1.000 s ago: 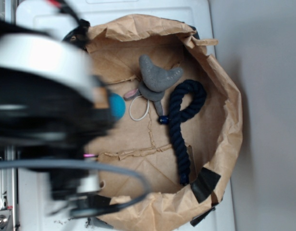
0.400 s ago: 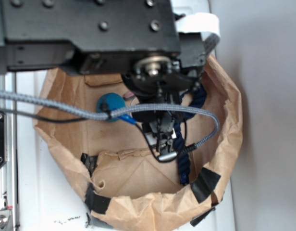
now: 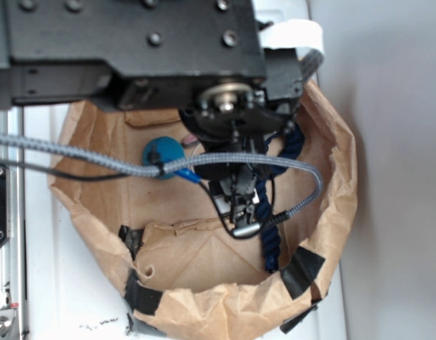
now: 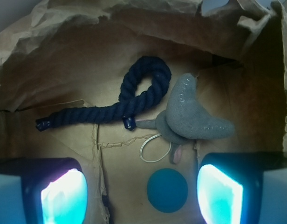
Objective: Grab the gray animal.
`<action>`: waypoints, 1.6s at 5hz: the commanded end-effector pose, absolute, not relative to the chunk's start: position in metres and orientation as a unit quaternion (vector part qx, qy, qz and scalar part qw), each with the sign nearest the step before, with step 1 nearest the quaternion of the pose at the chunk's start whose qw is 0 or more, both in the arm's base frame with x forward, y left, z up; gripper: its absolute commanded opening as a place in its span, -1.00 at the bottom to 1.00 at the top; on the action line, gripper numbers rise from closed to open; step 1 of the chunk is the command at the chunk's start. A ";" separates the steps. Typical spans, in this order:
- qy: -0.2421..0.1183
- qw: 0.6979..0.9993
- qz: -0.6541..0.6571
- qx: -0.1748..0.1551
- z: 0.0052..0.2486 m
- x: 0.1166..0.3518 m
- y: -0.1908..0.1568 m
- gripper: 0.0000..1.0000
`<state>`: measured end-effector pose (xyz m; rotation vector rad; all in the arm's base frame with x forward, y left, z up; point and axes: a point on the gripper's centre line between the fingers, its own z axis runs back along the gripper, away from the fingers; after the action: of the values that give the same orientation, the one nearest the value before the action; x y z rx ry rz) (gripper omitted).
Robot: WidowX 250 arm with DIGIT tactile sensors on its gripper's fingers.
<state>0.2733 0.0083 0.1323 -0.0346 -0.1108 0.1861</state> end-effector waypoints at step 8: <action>-0.053 0.993 -0.100 -0.045 0.106 0.294 0.094 1.00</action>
<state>0.2917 0.0808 0.0919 -0.1185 -0.0509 -0.2202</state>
